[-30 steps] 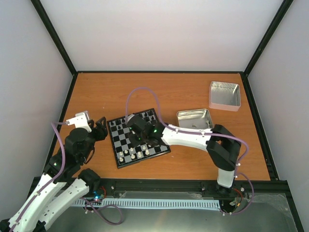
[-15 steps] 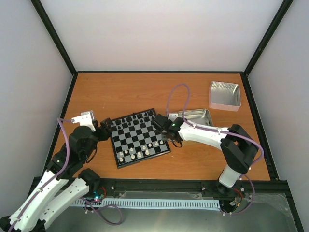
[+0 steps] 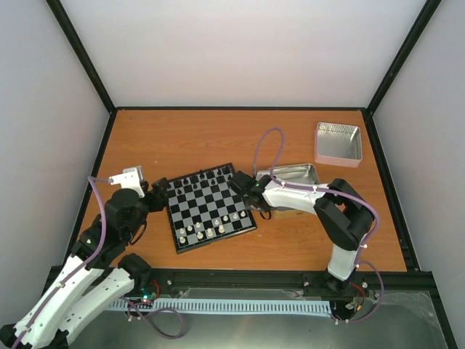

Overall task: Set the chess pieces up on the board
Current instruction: Pick up the chess piece at the center of the board.

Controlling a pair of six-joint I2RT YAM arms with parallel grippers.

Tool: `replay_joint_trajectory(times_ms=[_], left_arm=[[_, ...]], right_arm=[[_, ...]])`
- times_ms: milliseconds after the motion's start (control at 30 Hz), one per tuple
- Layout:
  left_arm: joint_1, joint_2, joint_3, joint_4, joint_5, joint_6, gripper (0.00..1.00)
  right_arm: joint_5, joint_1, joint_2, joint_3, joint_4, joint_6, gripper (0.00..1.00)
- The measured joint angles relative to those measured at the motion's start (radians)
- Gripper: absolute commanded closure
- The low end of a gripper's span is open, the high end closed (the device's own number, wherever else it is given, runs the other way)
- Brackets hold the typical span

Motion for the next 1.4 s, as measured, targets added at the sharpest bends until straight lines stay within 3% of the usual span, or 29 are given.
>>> replay_joint_trajectory(times_ms=[533,700,933,1200,1400], left_arm=[[0.0,0.021,0.0,0.0,0.0,0.001,0.34],[0.0,0.021,0.0,0.0,0.0,0.0,0.34],[0.0,0.023,0.0,0.001,0.005,0.0,0.33],[0.0,0.071,-0.03,0.06,0.123,-0.055,0.29],[0.0,0.197,-0.05,0.172,0.351,-0.158,0.24]], right_arm=[[-0.045,-0.018,0.047,-0.034,0.082,0.013,0.72],[-0.057,-0.028,0.047,-0.038,0.115,0.007,0.88],[-0.068,-0.031,0.027,-0.06,0.153,-0.026,0.91],[-0.162,-0.033,-0.147,-0.125,0.25,-0.177,0.91],[-0.398,-0.037,-0.363,-0.164,0.441,-0.337,0.91]])
